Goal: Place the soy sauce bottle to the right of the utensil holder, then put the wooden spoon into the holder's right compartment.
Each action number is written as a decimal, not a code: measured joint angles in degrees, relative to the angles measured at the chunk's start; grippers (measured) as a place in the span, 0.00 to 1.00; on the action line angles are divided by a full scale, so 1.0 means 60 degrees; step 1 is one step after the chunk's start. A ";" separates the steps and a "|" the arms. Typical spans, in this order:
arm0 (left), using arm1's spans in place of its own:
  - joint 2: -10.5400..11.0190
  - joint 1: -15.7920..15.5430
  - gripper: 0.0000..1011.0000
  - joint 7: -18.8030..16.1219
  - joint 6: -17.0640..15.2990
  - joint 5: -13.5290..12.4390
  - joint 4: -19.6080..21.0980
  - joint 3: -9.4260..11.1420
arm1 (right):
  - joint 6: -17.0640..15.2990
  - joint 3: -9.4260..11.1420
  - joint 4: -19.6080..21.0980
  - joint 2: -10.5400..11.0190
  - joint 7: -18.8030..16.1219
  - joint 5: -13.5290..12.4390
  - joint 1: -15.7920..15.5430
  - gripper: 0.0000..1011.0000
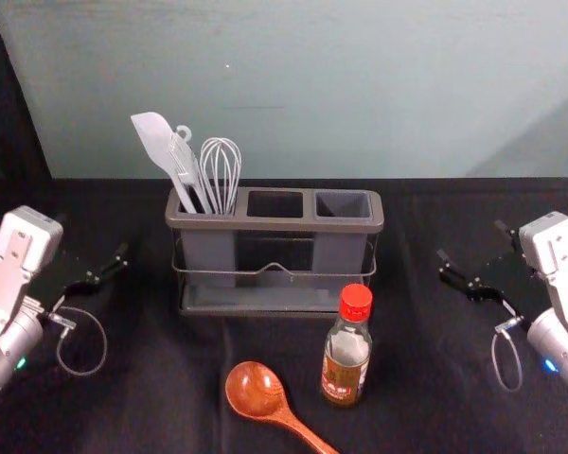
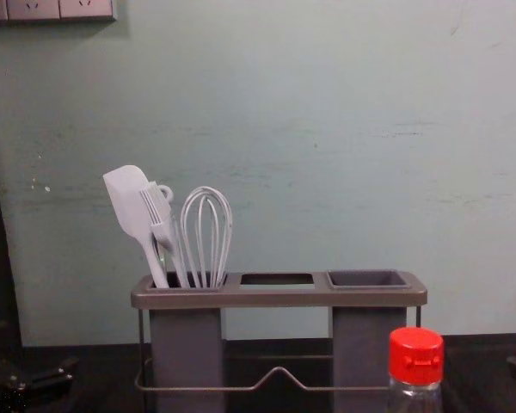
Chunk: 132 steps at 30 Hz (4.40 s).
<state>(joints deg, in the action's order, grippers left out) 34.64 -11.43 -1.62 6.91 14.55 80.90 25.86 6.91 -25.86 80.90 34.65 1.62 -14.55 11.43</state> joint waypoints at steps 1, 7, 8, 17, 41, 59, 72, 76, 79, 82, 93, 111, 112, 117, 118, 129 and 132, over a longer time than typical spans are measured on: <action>0.0000 0.0000 1.00 0.0000 0.0000 0.0000 0.0000 0.0000 | 0.0000 0.0000 0.0000 0.0000 0.0000 0.0000 0.0000 0.99; 0.0000 -0.0001 1.00 0.0000 0.0000 0.0000 0.0000 0.0000 | 0.0000 0.0000 0.0000 -0.0001 0.0000 0.0000 0.0000 0.99; 0.0001 0.0000 1.00 0.0000 0.0000 0.0000 0.0000 0.0000 | 0.0000 0.0000 0.0000 -0.0001 0.0000 0.0000 0.0000 0.99; 0.0000 0.0000 1.00 0.0000 0.0000 0.0000 0.0000 -0.0001 | 0.0000 0.0000 0.0000 0.0000 0.0000 0.0000 0.0000 0.99; 0.0000 0.0000 1.00 0.0000 0.0000 0.0000 0.0000 0.0000 | 0.0000 0.0000 0.0000 0.0000 0.0000 0.0000 0.0000 0.99; -0.0001 -0.0001 1.00 0.0000 0.0000 0.0000 0.0000 0.0000 | 0.0000 0.0000 0.0000 -0.0001 0.0000 0.0000 0.0000 0.99; 0.0000 -0.0001 1.00 0.0000 0.0000 0.0000 0.0000 -0.0001 | 0.0463 0.0528 0.1156 0.0234 0.0164 0.0223 -0.0828 0.99; 0.0000 -0.0001 1.00 0.0000 0.0000 0.0000 0.0000 0.0000 | 0.0682 0.0837 0.1828 0.0470 0.0166 0.0087 -0.1400 0.99; 0.0001 0.0000 1.00 0.0000 0.0000 0.0000 0.0000 -0.0001 | 0.0848 0.1028 0.2243 0.0639 0.0157 0.0023 -0.1798 0.99; 0.0000 0.0000 1.00 0.0000 0.0000 0.0000 0.0000 0.0000 | 0.1199 0.1307 0.2632 0.0864 0.0073 -0.0157 -0.2319 0.99; 0.0000 0.0000 1.00 0.0000 0.0000 0.0000 0.0000 0.0000 | 0.2793 0.2157 0.3264 0.1823 -0.1527 -0.1554 -0.4011 0.99; 0.0000 0.0000 1.00 0.0000 0.0000 0.0000 0.0000 0.0000 | 0.2833 0.1534 0.3002 0.2147 -0.5005 -0.3349 -0.3663 0.99; 0.0000 0.0000 1.00 0.0000 0.0000 0.0000 0.0000 0.0000 | 0.2726 0.1450 0.2982 0.2079 -0.5191 -0.3423 -0.3561 0.99; 0.0000 0.0000 1.00 0.0000 0.0001 0.0000 0.0000 0.0000 | 0.2346 0.1225 0.2944 0.1846 -0.5534 -0.3462 -0.3269 0.99; 0.0000 0.0000 1.00 0.0000 0.0000 0.0000 0.0000 -0.0001 | 0.2285 0.1202 0.2936 0.1803 -0.5564 -0.3472 -0.3225 0.99; 0.0000 0.0000 1.00 0.0000 0.0000 0.0000 0.0000 0.0000 | 0.1713 0.1008 0.2924 0.1381 -0.6172 -0.3640 -0.2770 0.99; 0.0000 0.0000 1.00 0.0000 0.0000 0.0000 0.0000 -0.0001 | 0.1543 0.0968 0.2940 0.1285 -0.6220 -0.3558 -0.2652 0.99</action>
<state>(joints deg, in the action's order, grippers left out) 34.65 -11.43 -1.62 6.91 14.55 80.90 25.86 16.17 -20.06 98.54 42.35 -35.71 -35.90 -4.48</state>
